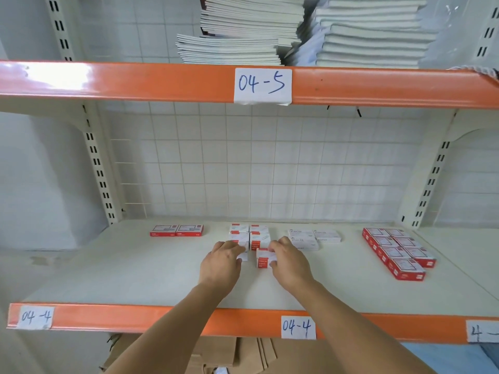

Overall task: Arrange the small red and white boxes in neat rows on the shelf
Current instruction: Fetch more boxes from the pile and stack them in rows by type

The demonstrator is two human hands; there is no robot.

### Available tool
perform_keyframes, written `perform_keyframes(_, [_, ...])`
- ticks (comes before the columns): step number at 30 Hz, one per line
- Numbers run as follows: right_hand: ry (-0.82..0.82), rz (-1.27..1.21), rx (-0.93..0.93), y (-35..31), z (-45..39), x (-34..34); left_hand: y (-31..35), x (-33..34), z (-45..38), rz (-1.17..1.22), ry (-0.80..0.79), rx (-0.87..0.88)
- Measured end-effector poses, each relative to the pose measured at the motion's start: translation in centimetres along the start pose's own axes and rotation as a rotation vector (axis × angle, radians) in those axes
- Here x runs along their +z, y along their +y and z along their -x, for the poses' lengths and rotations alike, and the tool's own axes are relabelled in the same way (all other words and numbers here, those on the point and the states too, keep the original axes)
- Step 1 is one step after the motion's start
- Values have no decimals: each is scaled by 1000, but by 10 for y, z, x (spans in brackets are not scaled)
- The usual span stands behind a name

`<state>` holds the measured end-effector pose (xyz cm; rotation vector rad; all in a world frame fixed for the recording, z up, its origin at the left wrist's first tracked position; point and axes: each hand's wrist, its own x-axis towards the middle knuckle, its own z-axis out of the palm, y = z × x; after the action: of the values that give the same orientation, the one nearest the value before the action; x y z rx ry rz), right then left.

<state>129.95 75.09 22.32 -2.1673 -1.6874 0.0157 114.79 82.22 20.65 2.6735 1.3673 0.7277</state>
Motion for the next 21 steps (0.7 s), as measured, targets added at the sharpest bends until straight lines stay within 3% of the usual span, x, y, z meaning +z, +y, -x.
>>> perform_keyframes(11, [36,-25,-5,-3,-18,15,-4,3,-3,68,1,47])
perform_keyframes(21, [122,21,-48,3,-11,14,-1,1,-9,-12,30,102])
